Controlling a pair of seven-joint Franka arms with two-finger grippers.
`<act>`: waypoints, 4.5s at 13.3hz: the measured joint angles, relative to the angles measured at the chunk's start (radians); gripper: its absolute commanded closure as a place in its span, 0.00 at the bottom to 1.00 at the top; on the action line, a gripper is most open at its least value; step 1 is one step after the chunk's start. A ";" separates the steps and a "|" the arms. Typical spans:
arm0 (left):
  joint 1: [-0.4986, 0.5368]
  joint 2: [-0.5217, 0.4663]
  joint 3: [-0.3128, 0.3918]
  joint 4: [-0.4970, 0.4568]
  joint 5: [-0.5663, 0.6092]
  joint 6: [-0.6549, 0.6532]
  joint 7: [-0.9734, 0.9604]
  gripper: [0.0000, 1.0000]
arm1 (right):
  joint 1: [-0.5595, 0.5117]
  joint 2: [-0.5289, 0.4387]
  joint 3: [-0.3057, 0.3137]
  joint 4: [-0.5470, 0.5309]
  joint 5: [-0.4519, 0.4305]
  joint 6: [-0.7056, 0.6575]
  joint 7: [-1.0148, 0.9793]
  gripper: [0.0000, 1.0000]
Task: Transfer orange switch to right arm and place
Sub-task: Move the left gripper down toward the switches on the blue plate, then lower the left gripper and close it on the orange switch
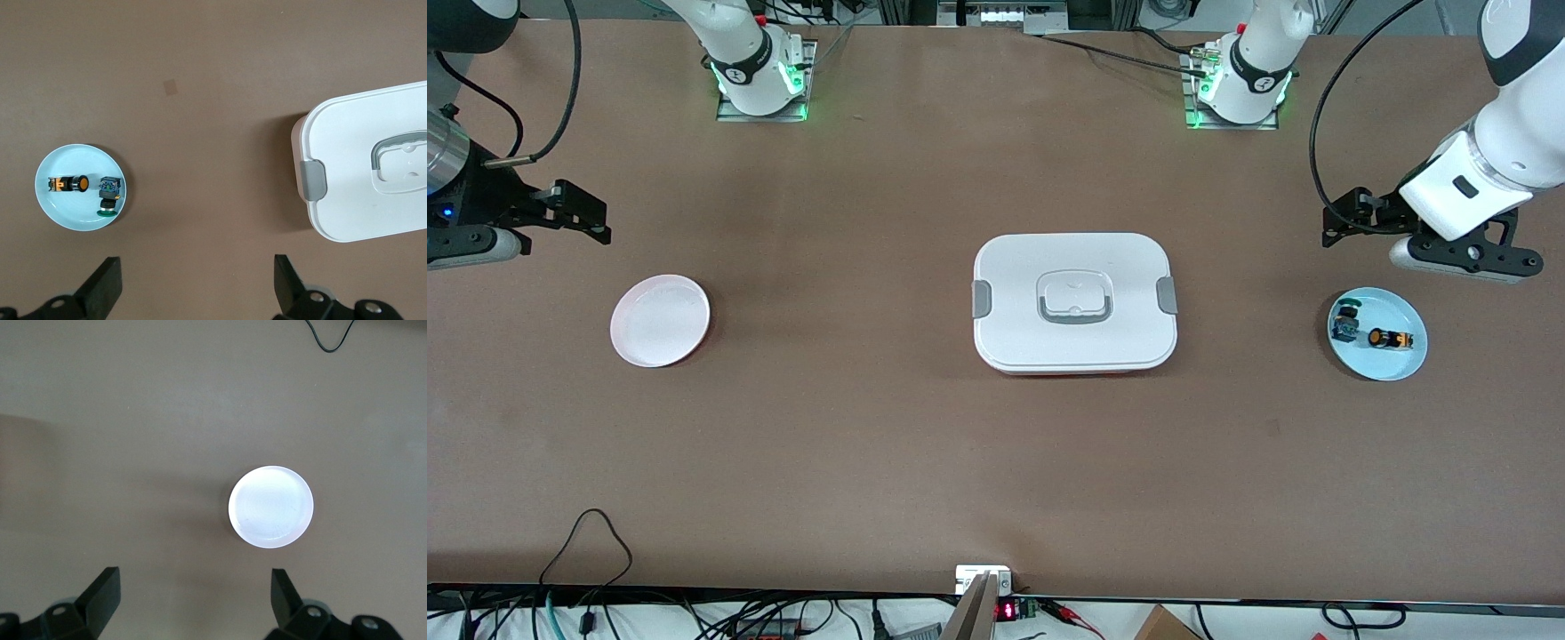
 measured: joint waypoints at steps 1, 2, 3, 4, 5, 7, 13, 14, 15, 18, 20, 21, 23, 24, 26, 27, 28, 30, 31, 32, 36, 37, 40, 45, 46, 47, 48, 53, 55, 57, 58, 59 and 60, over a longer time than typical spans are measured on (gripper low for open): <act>0.000 0.000 0.000 0.000 0.000 0.000 0.000 0.00 | 0.000 0.000 0.000 0.001 0.000 0.000 0.000 0.00; 0.000 0.000 0.000 0.000 0.000 0.000 0.000 0.00 | 0.000 0.000 0.000 0.001 0.000 0.000 0.000 0.00; 0.000 0.000 0.001 0.000 0.000 0.000 0.000 0.00 | 0.000 0.000 0.000 0.002 0.000 0.000 0.000 0.00; 0.000 0.000 0.001 0.000 0.000 -0.002 0.000 0.00 | 0.001 0.000 0.000 0.002 0.000 0.000 0.000 0.00; 0.000 0.000 0.002 0.000 0.000 -0.003 0.000 0.00 | 0.001 0.000 0.000 0.002 0.000 0.000 0.000 0.00; 0.000 0.000 0.002 0.000 0.000 -0.004 0.000 0.00 | 0.001 0.000 0.000 0.003 0.000 0.000 0.000 0.00; 0.000 0.008 0.005 0.001 -0.001 -0.022 -0.001 0.00 | 0.001 0.000 0.000 0.003 0.000 0.000 0.000 0.00; 0.000 0.015 0.006 0.006 -0.002 -0.027 -0.001 0.00 | 0.001 0.000 0.000 0.003 0.000 0.000 0.000 0.00; 0.002 0.023 0.008 0.013 -0.002 -0.035 -0.002 0.00 | 0.001 0.000 0.000 0.003 0.000 0.000 0.000 0.00; 0.009 0.042 0.011 0.034 -0.002 -0.066 -0.003 0.00 | 0.002 0.000 0.000 0.003 0.000 0.000 0.000 0.00; 0.010 0.052 0.011 0.038 -0.002 -0.126 -0.003 0.00 | 0.002 0.000 0.000 0.003 0.000 0.000 0.001 0.00; 0.011 0.065 0.012 0.038 -0.002 -0.147 -0.003 0.00 | 0.002 0.000 0.000 0.003 0.000 0.000 0.001 0.00; 0.034 0.100 0.014 0.038 -0.002 -0.152 -0.003 0.00 | 0.002 0.000 0.000 0.003 0.000 0.000 0.001 0.00; 0.061 0.120 0.015 0.039 -0.002 -0.152 0.004 0.00 | 0.002 0.000 0.000 0.003 0.000 0.000 0.001 0.00; 0.116 0.159 0.018 0.040 -0.002 -0.142 0.039 0.00 | 0.002 0.000 0.000 0.003 0.000 0.000 0.001 0.00; 0.138 0.180 0.018 0.040 -0.002 -0.118 0.045 0.00 | 0.002 0.000 0.000 0.003 0.000 0.000 0.001 0.00; 0.157 0.201 0.019 0.040 -0.001 -0.085 0.052 0.00 | 0.003 0.000 0.000 0.003 0.000 0.000 0.001 0.00; 0.193 0.258 0.020 0.038 -0.001 -0.003 0.087 0.00 | 0.003 0.000 0.000 0.004 0.000 0.000 0.001 0.00; 0.210 0.295 0.021 0.036 -0.001 0.052 0.116 0.00 | 0.003 0.000 0.000 0.004 0.000 0.000 0.001 0.00; 0.224 0.334 0.021 0.035 -0.001 0.107 0.154 0.00 | 0.003 0.000 0.000 0.004 0.000 0.000 0.001 0.00; 0.319 0.486 0.024 0.032 -0.001 0.312 0.332 0.00 | 0.003 0.000 0.000 0.004 0.000 0.000 0.001 0.00; 0.347 0.518 0.024 0.032 -0.001 0.343 0.374 0.00 | 0.003 0.000 0.000 0.004 0.000 0.000 0.001 0.00; 0.388 0.557 0.024 0.031 -0.001 0.356 0.421 0.00 | 0.003 0.000 0.000 0.004 0.000 0.000 0.002 0.00; 0.414 0.573 0.024 0.017 -0.001 0.356 0.464 0.02 | 0.003 0.000 0.000 0.004 0.000 0.000 0.002 0.00; 0.418 0.580 0.024 0.015 -0.001 0.356 0.465 0.03 | 0.003 0.000 0.000 0.004 0.000 0.000 0.002 0.00; 0.423 0.590 0.024 0.013 -0.001 0.356 0.466 0.03 | 0.003 0.000 0.000 0.004 0.000 0.000 0.002 0.00; 0.427 0.602 0.024 0.012 -0.001 0.356 0.466 0.03 | 0.003 0.000 0.000 0.004 0.000 0.000 0.002 0.00; 0.428 0.642 0.022 0.012 -0.001 0.397 0.484 0.03 | 0.003 0.000 0.000 0.004 0.000 0.000 0.002 0.00; 0.429 0.643 0.022 0.012 -0.001 0.400 0.488 0.03 | 0.003 0.000 0.000 0.004 0.000 0.000 0.002 0.00; 0.433 0.643 0.023 0.012 -0.001 0.400 0.503 0.02 | 0.003 0.000 0.000 0.004 0.000 0.000 0.002 0.00; 0.438 0.643 0.023 0.012 -0.001 0.400 0.512 0.02 | 0.003 0.000 0.000 0.004 0.000 0.000 0.002 0.00; 0.443 0.643 0.023 0.012 -0.001 0.400 0.520 0.03 | 0.003 0.000 0.000 0.004 0.000 0.000 0.002 0.00; 0.448 0.643 0.023 0.012 -0.001 0.400 0.524 0.03 | 0.003 0.000 0.000 0.004 0.000 0.000 0.002 0.00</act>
